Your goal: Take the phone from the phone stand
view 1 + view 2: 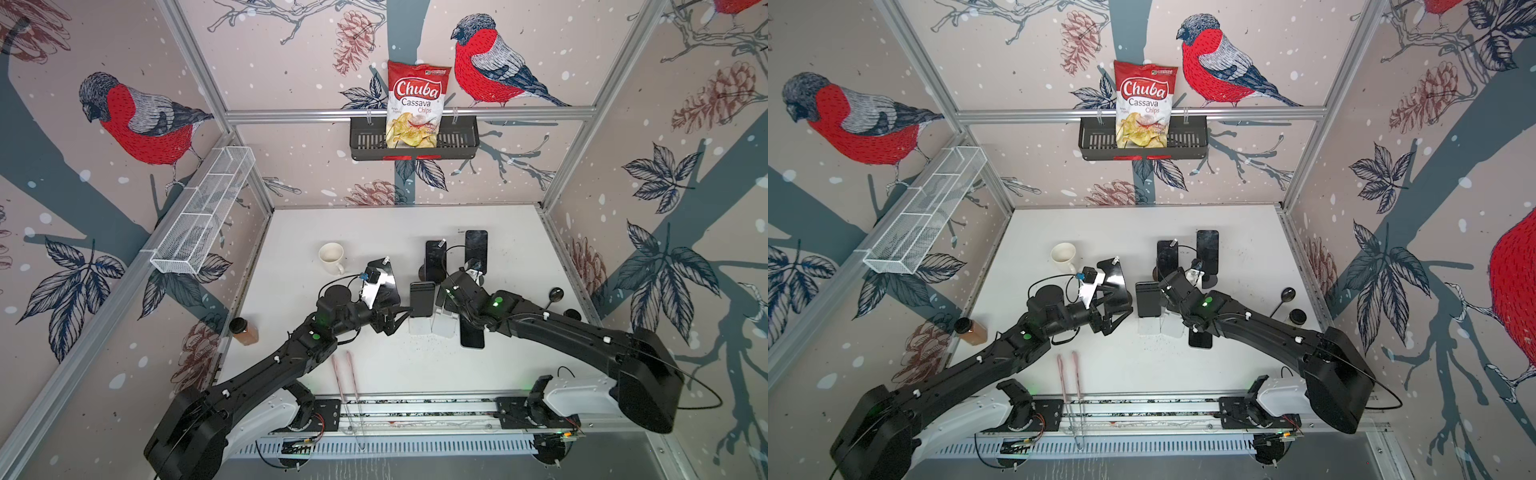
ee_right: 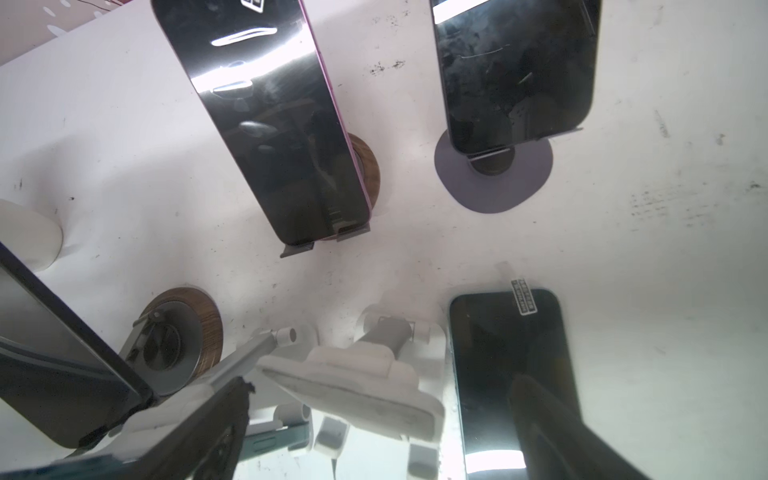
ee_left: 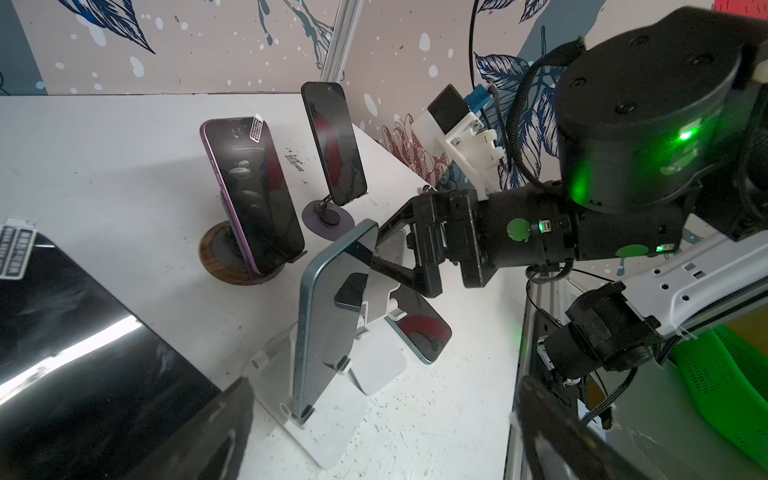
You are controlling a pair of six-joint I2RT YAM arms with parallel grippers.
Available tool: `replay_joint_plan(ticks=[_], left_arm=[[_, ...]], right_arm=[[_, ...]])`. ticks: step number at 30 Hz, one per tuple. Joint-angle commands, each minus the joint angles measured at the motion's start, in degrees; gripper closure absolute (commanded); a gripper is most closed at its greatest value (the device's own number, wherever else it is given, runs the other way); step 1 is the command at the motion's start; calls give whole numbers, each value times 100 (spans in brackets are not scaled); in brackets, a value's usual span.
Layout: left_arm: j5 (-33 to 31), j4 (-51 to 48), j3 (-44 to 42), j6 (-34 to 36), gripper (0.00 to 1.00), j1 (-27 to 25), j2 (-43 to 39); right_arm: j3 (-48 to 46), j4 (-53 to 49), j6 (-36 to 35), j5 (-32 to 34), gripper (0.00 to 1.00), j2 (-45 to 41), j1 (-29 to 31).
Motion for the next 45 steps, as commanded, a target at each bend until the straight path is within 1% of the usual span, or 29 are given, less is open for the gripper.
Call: replay_joint_plan(ticks=[1, 12, 17, 20, 29, 33, 35, 38, 45], left_arm=[[117, 254, -21, 65, 3, -2, -26], [91, 369, -38, 0, 3, -3, -25], [96, 369, -49, 8, 3, -5, -24], [93, 402, -67, 2, 3, -9, -15], [108, 470, -126, -9, 3, -1, -24], [117, 472, -138, -14, 3, -3, -39], [125, 466, -142, -17, 3, -4, -50], [109, 470, -159, -17, 3, -5, -81], [91, 466, -170, -19, 3, -2, -121]], right_arm=[[-5, 242, 34, 86, 1, 58, 4], [5, 225, -5, 242, 0, 406, -30], [-15, 71, 72, 302, 5, 386, -4], [42, -122, 153, 376, 9, 395, 11], [288, -493, 295, 484, 13, 600, 134], [370, -512, 343, 522, 19, 737, 207], [380, -515, 368, 527, 25, 775, 215], [375, -484, 371, 522, 27, 775, 228], [305, -365, 251, 549, 37, 679, 224]])
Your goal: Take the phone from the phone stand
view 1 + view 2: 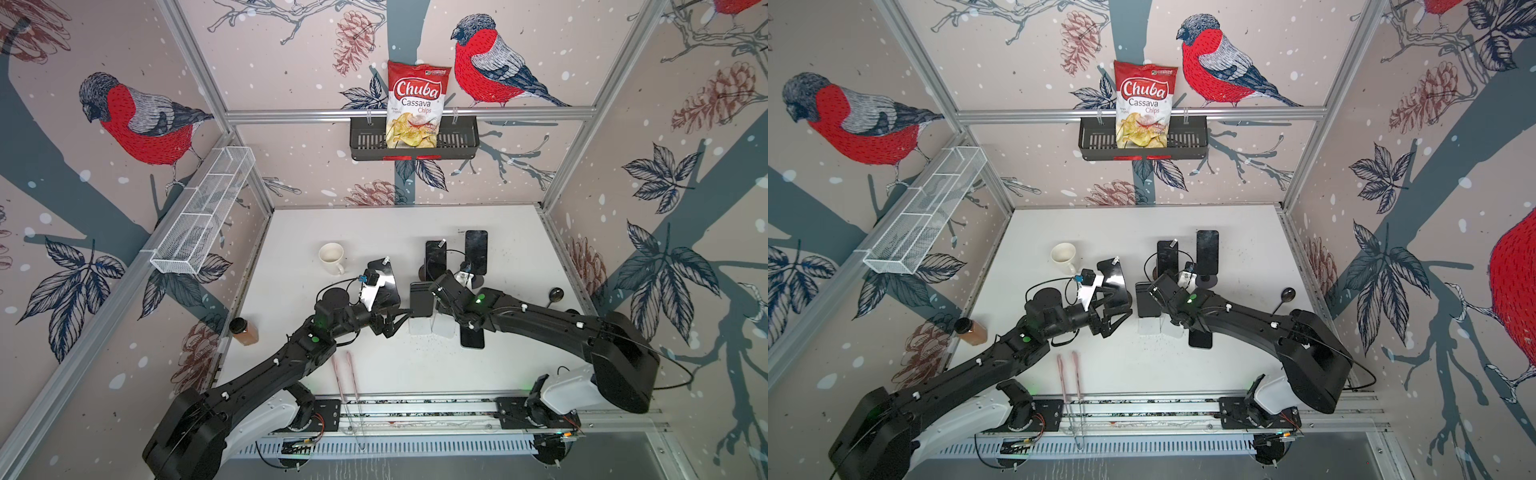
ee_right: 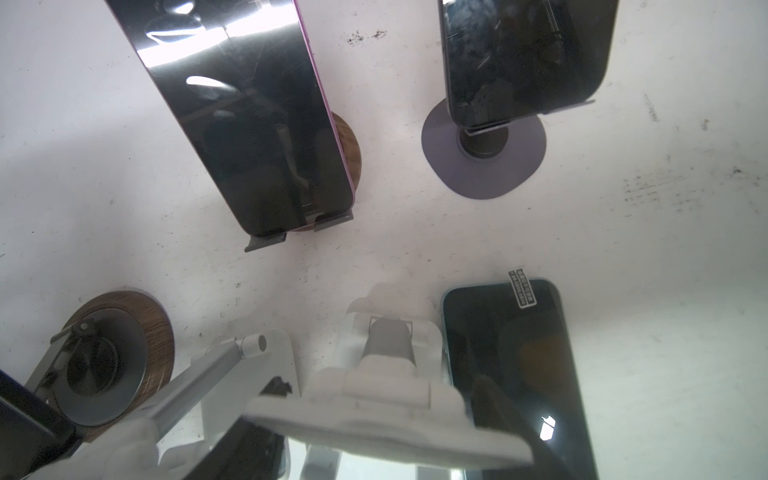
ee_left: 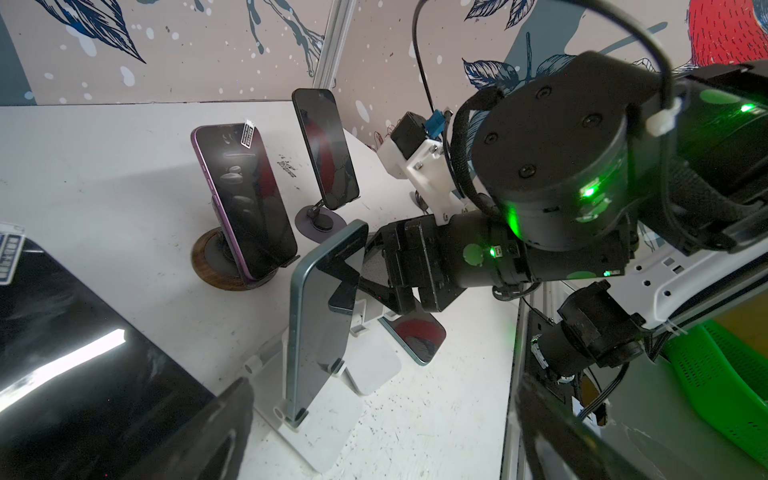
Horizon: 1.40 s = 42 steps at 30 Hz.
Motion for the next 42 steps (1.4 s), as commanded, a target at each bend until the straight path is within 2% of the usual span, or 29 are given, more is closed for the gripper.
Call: replay_joint_plan(ticks=[1, 13, 26, 42], left_arm=[[16, 217, -9, -11, 3, -1, -31], [68, 161, 43, -1, 3, -2, 41], [0, 20, 114, 43, 3, -9, 68], [-19, -73, 211, 137, 3, -8, 118]], right_arm=[[-47, 10, -69, 171, 38, -94, 5], [58, 96, -399, 244, 40, -369, -26], [89, -268, -676, 234, 43, -871, -434], [-136, -674, -1387, 214, 42, -1667, -1832]])
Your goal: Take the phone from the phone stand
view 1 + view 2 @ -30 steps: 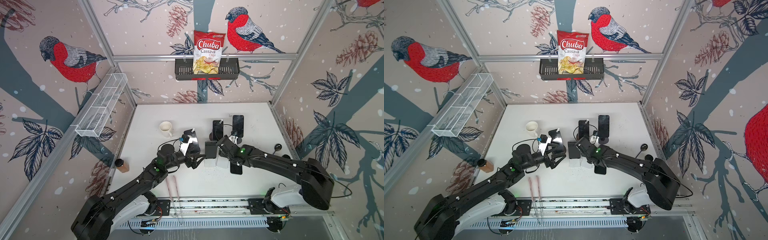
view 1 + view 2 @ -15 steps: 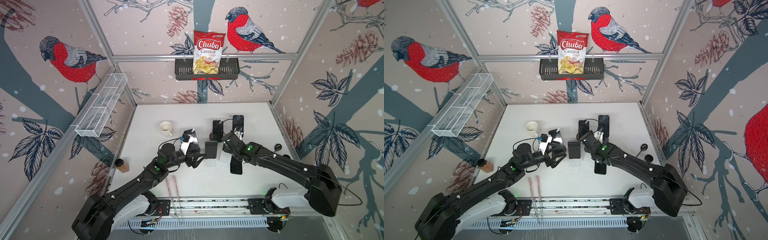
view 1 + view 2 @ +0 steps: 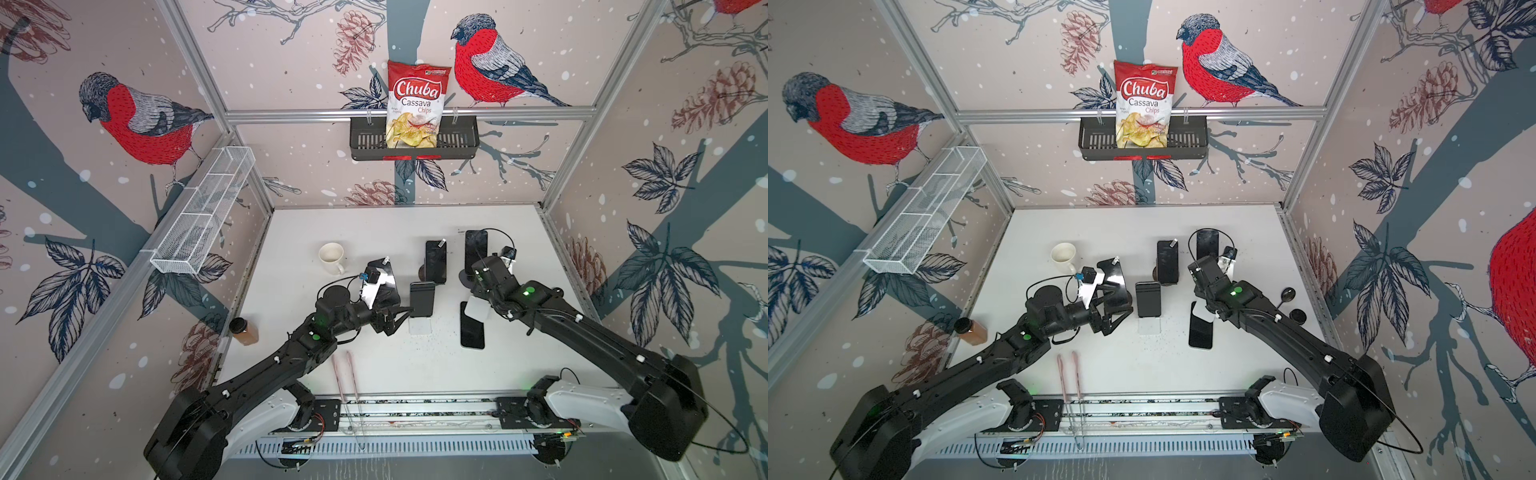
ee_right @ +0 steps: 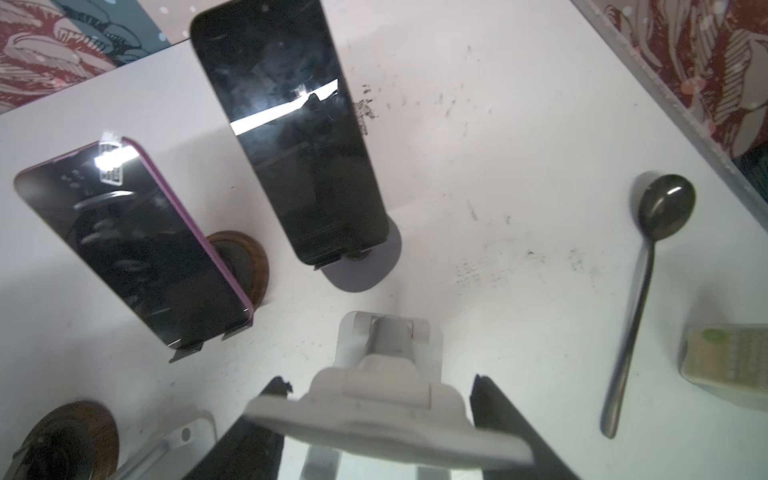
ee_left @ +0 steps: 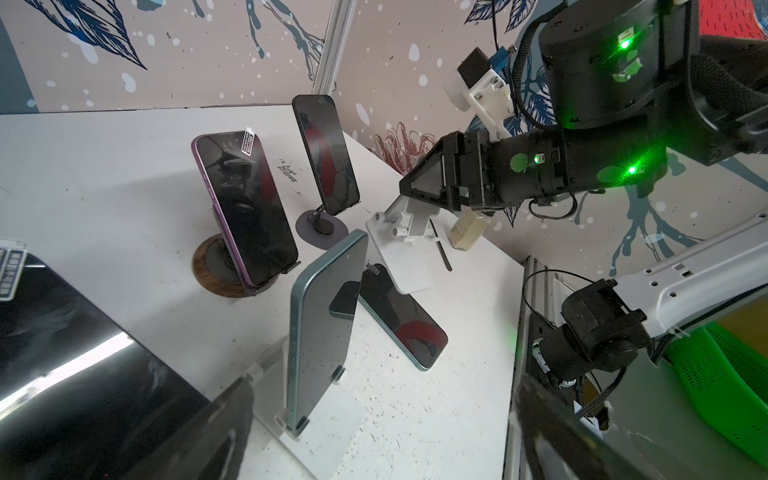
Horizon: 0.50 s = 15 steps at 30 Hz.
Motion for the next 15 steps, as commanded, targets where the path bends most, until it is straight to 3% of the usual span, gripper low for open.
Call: replay_joint_plan(ticks=[1, 8, 15], left_arm=[[-14, 17, 56, 92, 3, -8, 18], [18, 15, 124, 134, 3, -1, 85], [-34, -108, 210, 243, 3, -3, 206]], right_arm=[[-19, -24, -294, 136, 42, -85, -260], [-62, 140, -685, 87, 42, -93, -938], [-72, 664, -1189, -401, 41, 151, -1801]])
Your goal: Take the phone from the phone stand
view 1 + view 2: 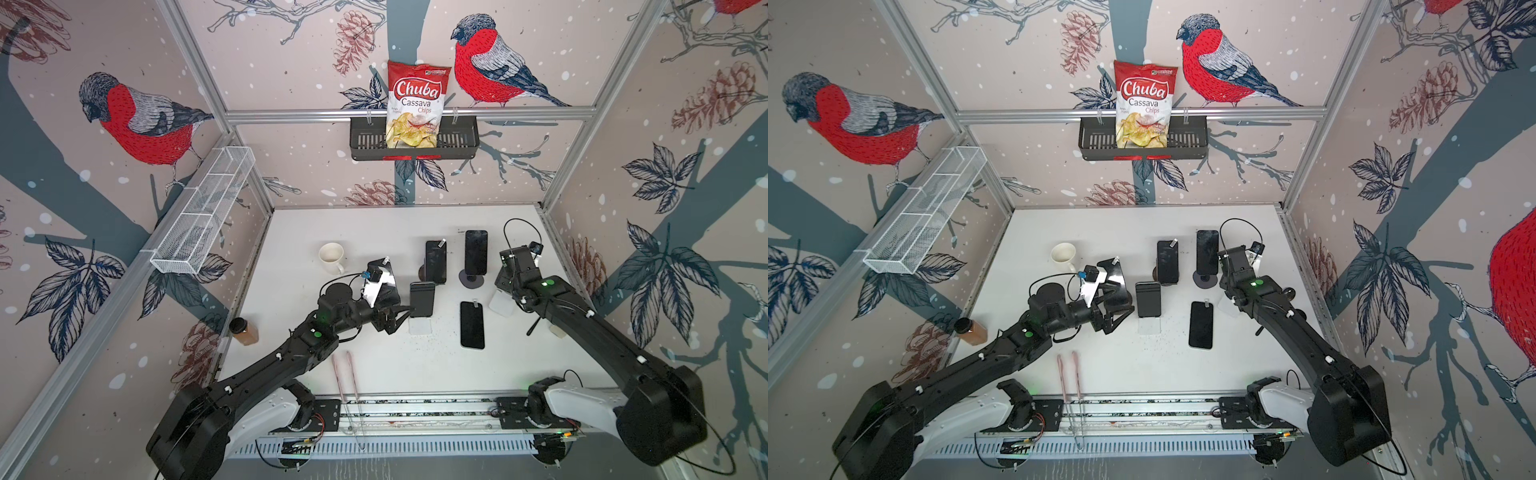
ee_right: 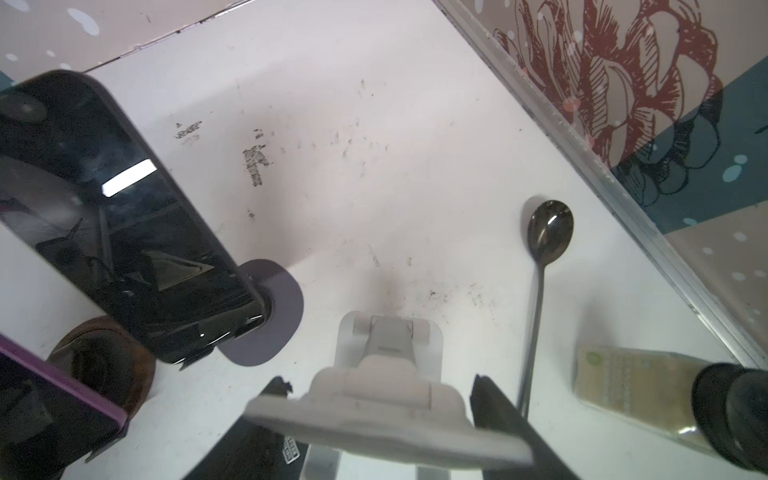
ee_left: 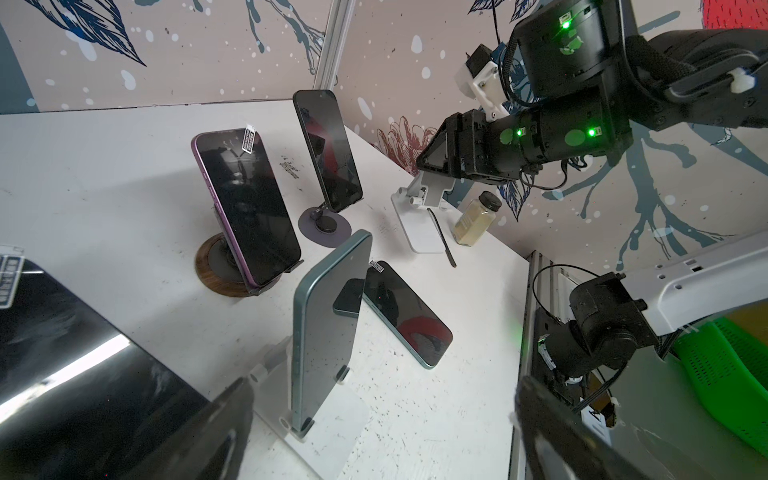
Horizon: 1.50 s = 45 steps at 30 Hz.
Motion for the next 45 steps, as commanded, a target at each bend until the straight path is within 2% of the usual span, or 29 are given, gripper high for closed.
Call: replay_joint_plan(ticks=[1, 8, 14, 20, 27, 35, 41, 45], left_arm=[[-31, 8, 80, 134, 3, -5, 67], [-92, 17, 130, 139, 3, -1, 203], [-222, -287, 324, 243, 3, -1, 345], [-224, -107, 365, 209, 3, -1, 373], [-249, -17, 386, 231, 3, -1, 369], [-328, -37, 395, 198, 3, -1, 380], [-329, -80, 455, 189, 3, -1, 408], [-338, -76, 465, 179, 3, -1, 400]], right_arm=[[23, 521, -401, -235, 41, 130, -291], [340, 1272, -912, -472, 41, 803, -858], [1037, 1548, -1481, -842, 44, 1702, -1348], [1591, 1840, -1785, -1195, 44, 2410, -1712], [2175, 2208, -2359, -1201, 41, 3146, -1733], [2264, 2884, -3215, -1843, 33, 3519, -1715], [2370, 3014, -3706, -2487, 26, 3811, -1776], [2485, 2942, -3935, -2878, 26, 3997, -1821]])
